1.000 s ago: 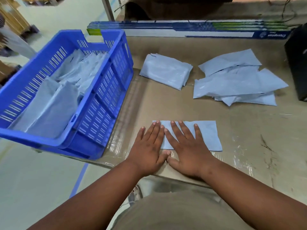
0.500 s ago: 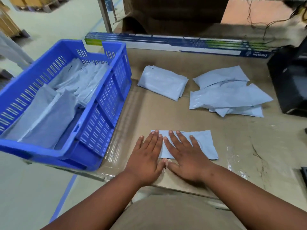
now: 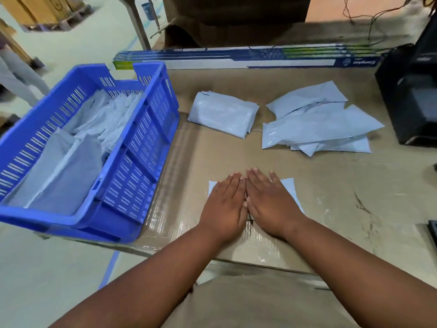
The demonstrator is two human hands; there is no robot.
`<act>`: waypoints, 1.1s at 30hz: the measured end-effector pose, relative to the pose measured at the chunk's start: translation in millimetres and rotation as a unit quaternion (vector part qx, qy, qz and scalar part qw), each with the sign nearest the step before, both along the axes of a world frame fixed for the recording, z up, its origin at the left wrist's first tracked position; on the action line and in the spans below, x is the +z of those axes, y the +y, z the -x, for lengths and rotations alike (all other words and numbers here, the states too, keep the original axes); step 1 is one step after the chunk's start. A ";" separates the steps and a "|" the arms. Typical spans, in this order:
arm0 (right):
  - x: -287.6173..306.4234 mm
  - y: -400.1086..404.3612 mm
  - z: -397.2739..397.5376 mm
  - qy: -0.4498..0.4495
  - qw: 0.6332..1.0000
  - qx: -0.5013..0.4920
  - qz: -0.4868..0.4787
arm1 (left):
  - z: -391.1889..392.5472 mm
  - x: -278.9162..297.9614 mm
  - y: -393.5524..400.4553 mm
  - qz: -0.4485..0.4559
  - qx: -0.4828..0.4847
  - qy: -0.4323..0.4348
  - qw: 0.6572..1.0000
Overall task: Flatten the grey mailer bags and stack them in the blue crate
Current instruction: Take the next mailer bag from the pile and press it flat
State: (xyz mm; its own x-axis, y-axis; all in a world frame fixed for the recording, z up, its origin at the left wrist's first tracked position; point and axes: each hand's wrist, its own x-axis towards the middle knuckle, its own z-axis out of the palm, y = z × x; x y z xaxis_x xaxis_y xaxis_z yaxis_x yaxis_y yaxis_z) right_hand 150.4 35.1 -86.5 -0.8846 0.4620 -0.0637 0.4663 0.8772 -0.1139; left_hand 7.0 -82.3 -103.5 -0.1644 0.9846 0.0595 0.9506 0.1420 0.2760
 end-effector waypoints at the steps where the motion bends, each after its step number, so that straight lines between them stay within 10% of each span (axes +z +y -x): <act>1: -0.9 1.9 -1.5 -0.003 1.000 0.000 -0.007 | 2.7 -1.6 -1.6 -0.004 -0.003 0.013 1.000; 20: 9.3 43.1 -86.1 -0.020 0.986 -0.166 0.012 | 47.5 25.7 -56.1 0.088 0.148 0.066 0.983; 25: 41.4 17.6 -33.2 0.165 0.983 -0.013 0.079 | 11.8 39.0 -9.9 0.026 0.055 0.051 0.997; 28: 36.7 -8.1 2.4 0.144 0.960 0.015 0.238 | -6.5 20.9 12.2 0.036 0.023 -0.009 0.999; 33: 6.1 -14.5 3.8 0.104 0.982 0.007 0.156 | -3.1 6.4 9.6 0.021 0.015 -0.028 0.999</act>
State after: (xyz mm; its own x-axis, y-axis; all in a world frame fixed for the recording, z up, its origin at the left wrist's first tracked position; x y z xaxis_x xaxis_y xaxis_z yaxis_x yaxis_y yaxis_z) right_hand 146.6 20.6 -80.4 -0.8996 0.4364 -0.0185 0.3930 0.7903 -0.4700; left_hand 10.1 -72.7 -97.0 -0.1949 0.9808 0.0090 0.9290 0.1816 0.3224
